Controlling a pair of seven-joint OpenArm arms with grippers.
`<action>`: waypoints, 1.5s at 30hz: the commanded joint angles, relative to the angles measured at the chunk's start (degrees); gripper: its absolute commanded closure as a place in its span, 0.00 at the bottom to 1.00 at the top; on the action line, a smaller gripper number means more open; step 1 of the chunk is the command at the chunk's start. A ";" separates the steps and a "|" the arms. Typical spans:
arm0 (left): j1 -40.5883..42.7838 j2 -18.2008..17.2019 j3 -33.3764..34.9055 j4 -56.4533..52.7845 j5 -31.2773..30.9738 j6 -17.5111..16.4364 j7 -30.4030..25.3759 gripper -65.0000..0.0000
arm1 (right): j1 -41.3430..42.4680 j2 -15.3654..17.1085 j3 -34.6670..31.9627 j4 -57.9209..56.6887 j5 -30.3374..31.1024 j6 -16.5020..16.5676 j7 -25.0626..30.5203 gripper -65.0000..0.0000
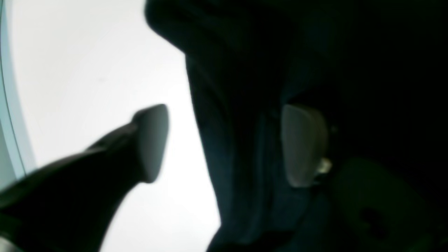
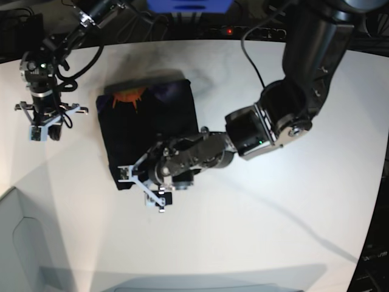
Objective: Fold the T-shirt properly
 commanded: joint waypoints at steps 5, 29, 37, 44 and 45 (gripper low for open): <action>-2.71 -0.51 -10.47 1.53 -0.29 -0.89 0.89 0.16 | 0.44 0.39 -0.02 0.61 0.92 0.36 1.46 1.00; 46.60 -19.50 -98.47 46.71 -0.91 -1.24 16.81 0.16 | -5.71 0.39 -12.50 -10.81 1.10 0.36 2.16 1.00; 54.52 -19.33 -104.98 46.71 -1.26 -1.42 16.89 0.16 | -9.49 0.39 -16.63 -7.91 1.18 0.36 2.16 1.00; 57.86 -19.41 -105.07 46.80 -9.00 -1.42 16.98 0.17 | -9.40 0.39 -12.06 -7.47 1.18 0.36 2.16 1.00; 58.38 -19.41 -105.07 46.80 -9.70 -1.42 16.98 0.17 | -9.49 0.39 -11.00 -6.86 1.18 0.36 2.16 1.00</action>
